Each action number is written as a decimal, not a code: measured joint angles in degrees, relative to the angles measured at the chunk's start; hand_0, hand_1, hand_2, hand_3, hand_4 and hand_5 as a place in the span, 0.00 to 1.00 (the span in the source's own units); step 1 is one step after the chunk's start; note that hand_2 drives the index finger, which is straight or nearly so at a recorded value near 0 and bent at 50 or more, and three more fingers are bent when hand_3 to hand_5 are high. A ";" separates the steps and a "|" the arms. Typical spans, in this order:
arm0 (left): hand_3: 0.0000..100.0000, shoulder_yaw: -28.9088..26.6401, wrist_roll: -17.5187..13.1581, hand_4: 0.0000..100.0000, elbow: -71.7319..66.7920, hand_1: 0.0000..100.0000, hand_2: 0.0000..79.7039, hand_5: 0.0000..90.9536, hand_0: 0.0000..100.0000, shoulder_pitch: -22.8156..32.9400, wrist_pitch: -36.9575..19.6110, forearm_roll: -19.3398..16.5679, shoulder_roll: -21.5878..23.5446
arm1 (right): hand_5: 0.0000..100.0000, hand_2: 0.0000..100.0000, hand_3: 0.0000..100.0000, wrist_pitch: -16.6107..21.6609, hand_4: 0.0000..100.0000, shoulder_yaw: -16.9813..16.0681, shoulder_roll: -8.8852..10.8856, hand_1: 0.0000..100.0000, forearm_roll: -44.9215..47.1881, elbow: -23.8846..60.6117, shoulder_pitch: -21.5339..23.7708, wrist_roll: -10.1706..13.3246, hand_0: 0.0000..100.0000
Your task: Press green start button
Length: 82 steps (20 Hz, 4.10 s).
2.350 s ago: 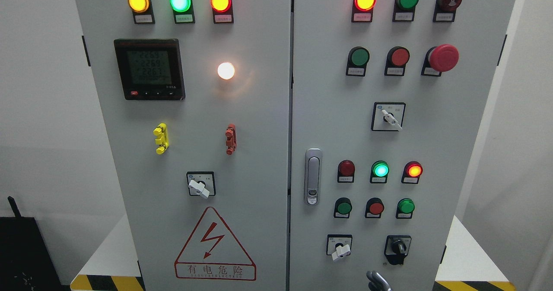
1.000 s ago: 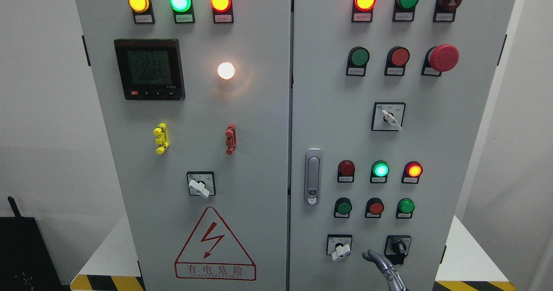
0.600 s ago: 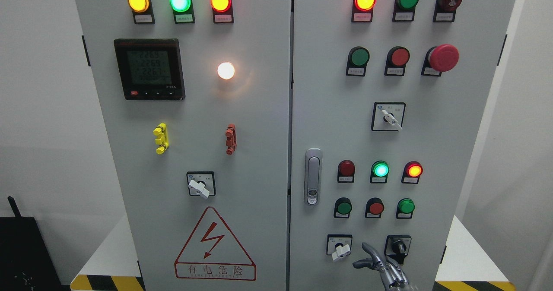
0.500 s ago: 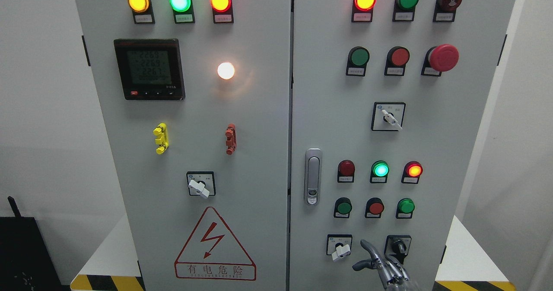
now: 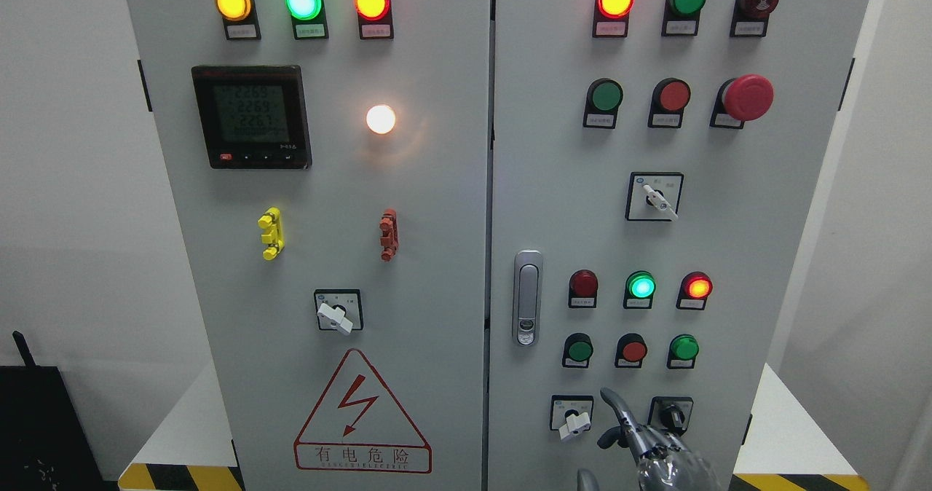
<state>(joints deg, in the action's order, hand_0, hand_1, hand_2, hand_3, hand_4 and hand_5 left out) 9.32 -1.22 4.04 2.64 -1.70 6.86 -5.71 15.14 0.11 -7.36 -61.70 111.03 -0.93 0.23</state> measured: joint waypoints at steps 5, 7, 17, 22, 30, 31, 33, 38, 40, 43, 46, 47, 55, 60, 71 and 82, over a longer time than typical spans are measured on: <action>0.00 0.00 0.00 0.00 0.00 0.56 0.00 0.00 0.12 0.00 0.00 0.00 0.00 | 0.47 0.00 0.56 -0.72 0.57 -0.03 -0.04 0.38 -2.22 -1.20 -2.22 0.02 0.67; 0.00 0.00 0.00 0.00 0.00 0.56 0.00 0.00 0.12 0.00 0.00 0.00 0.00 | 0.47 0.00 0.56 -0.92 0.57 -0.05 -0.06 0.38 -2.84 -1.71 -3.01 0.02 0.67; 0.00 0.00 0.00 0.00 0.00 0.56 0.00 0.00 0.12 0.00 0.00 0.00 0.00 | 0.47 0.00 0.56 -1.17 0.57 -0.09 -0.12 0.39 -4.57 -4.77 -6.01 0.15 0.68; 0.00 0.00 0.00 0.00 0.00 0.56 0.00 0.00 0.12 0.00 0.00 0.00 0.00 | 0.48 0.00 0.56 -1.18 0.57 -0.10 -0.15 0.39 -4.84 -6.53 -7.14 0.18 0.69; 0.00 0.00 0.00 0.00 0.00 0.56 0.00 0.00 0.12 0.00 0.00 0.00 0.00 | 0.48 0.00 0.56 -1.19 0.58 -0.10 -0.18 0.39 -4.97 -9.20 -8.91 -0.01 0.70; 0.00 0.00 0.00 0.00 0.00 0.56 0.00 0.00 0.12 0.00 0.00 0.00 0.00 | 0.48 0.00 0.56 -1.19 0.58 -0.10 -0.18 0.39 -4.98 -9.53 -9.17 -0.01 0.70; 0.00 0.00 0.00 0.00 0.00 0.56 0.00 0.00 0.12 0.00 0.00 0.00 0.00 | 0.48 0.00 0.56 -1.19 0.58 -0.10 -0.19 0.39 -4.99 -10.13 -9.58 -0.02 0.70; 0.00 0.00 0.00 0.00 0.00 0.56 0.00 0.00 0.12 0.00 0.00 0.00 0.00 | 0.48 0.00 0.56 -1.13 0.58 -0.10 -0.20 0.40 -4.99 -11.62 -10.45 -0.06 0.70; 0.00 0.00 0.00 0.00 0.00 0.56 0.00 0.00 0.12 0.00 0.00 0.00 0.00 | 0.48 0.00 0.56 -1.04 0.58 -0.10 -0.21 0.40 -5.01 -12.13 -10.78 -0.06 0.70; 0.00 0.00 0.00 0.00 0.00 0.56 0.00 0.00 0.12 0.00 0.00 0.00 0.00 | 0.48 0.00 0.56 -0.98 0.58 -0.10 -0.21 0.40 -5.02 -12.77 -11.12 -0.06 0.71; 0.00 0.00 0.00 0.00 0.00 0.56 0.00 0.00 0.12 0.00 0.00 0.00 0.00 | 0.48 0.00 0.56 -0.96 0.58 -0.09 -0.23 0.40 -5.02 -13.17 -11.32 -0.06 0.71; 0.00 0.00 0.00 0.00 0.00 0.56 0.00 0.00 0.12 0.00 0.00 0.00 0.00 | 0.48 0.00 0.56 -0.95 0.58 -0.09 -0.23 0.40 -5.02 -13.27 -11.37 -0.06 0.71; 0.00 0.00 0.00 0.00 0.00 0.56 0.00 0.00 0.12 0.00 0.00 0.00 0.00 | 0.48 0.00 0.57 -0.95 0.58 -0.27 -0.29 0.41 -4.86 -13.12 -11.22 -0.06 0.72; 0.00 0.00 0.00 0.00 0.00 0.56 0.00 0.00 0.12 0.00 -0.01 0.00 0.00 | 0.47 0.00 0.59 -1.04 0.58 -0.97 -0.31 0.42 -4.65 -12.18 -10.29 -0.10 0.74; 0.00 0.00 0.00 0.00 0.00 0.56 0.00 0.00 0.12 0.00 -0.01 0.00 0.00 | 0.43 0.00 0.59 0.14 0.56 -1.83 -0.31 0.44 -0.64 -9.35 -7.70 -0.49 0.88; 0.00 0.00 0.00 0.00 0.00 0.56 0.00 0.00 0.12 0.00 -0.01 0.00 0.00 | 0.23 0.00 0.45 0.14 0.40 -0.78 -0.29 0.40 8.30 -4.87 -2.13 -0.44 0.91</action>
<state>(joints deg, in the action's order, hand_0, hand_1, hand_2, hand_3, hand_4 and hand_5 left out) 9.32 -1.22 4.04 2.64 -1.70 6.86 -5.71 15.28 -0.68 -7.65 -53.40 106.16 -3.07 -0.21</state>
